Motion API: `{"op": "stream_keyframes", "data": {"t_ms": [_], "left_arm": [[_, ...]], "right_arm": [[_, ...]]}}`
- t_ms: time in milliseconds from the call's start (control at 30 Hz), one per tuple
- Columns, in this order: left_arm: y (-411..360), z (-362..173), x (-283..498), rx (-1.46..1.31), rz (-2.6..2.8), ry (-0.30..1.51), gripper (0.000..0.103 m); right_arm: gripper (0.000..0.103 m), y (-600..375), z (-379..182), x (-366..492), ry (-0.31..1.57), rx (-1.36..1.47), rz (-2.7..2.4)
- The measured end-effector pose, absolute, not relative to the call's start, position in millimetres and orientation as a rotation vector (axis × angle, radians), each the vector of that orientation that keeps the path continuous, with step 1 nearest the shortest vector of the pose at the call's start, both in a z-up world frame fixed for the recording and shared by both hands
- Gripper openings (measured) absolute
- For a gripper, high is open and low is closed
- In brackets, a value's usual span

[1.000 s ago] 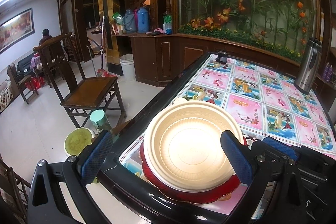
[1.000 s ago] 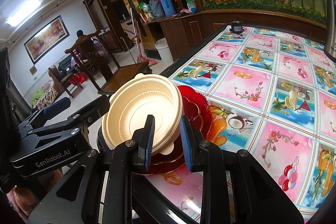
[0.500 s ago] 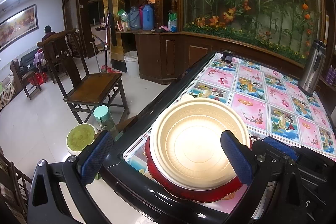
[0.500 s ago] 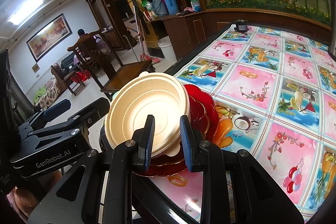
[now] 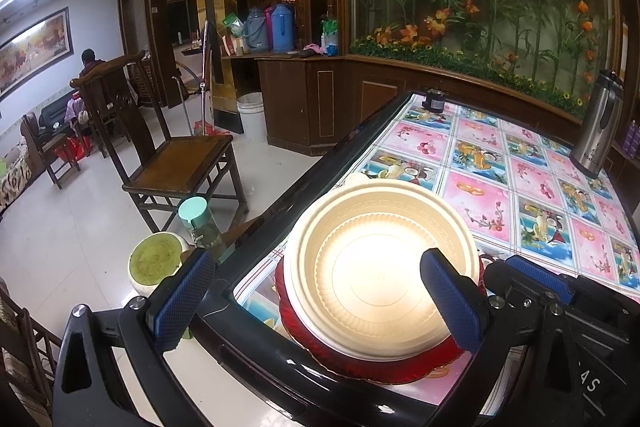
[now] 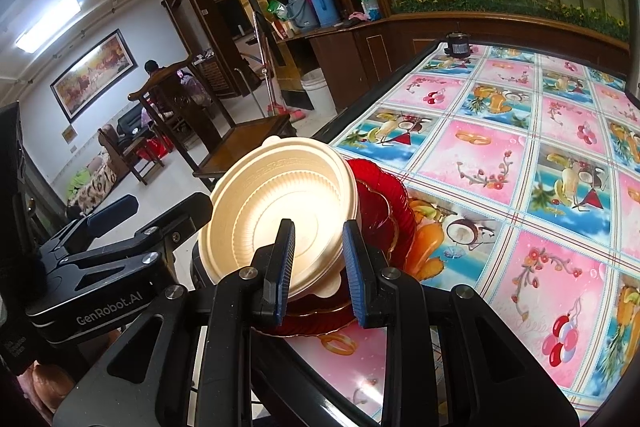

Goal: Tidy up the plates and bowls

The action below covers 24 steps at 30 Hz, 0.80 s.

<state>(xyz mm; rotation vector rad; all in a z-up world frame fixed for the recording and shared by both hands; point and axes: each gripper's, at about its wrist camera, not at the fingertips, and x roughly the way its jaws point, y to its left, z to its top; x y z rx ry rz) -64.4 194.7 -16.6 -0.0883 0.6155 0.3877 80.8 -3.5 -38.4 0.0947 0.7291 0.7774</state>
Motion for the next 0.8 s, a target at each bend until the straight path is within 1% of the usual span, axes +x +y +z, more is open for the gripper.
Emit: {"op": "stream_keyframes", "data": {"t_ms": [800], "left_arm": [[196.4, -19.0, -63.7, -0.09, 0.398, 0.625, 0.103]], "right_arm": [[0.025, -1.1, -41.3, 78.6, 0.738, 0.099, 0.78]]}}
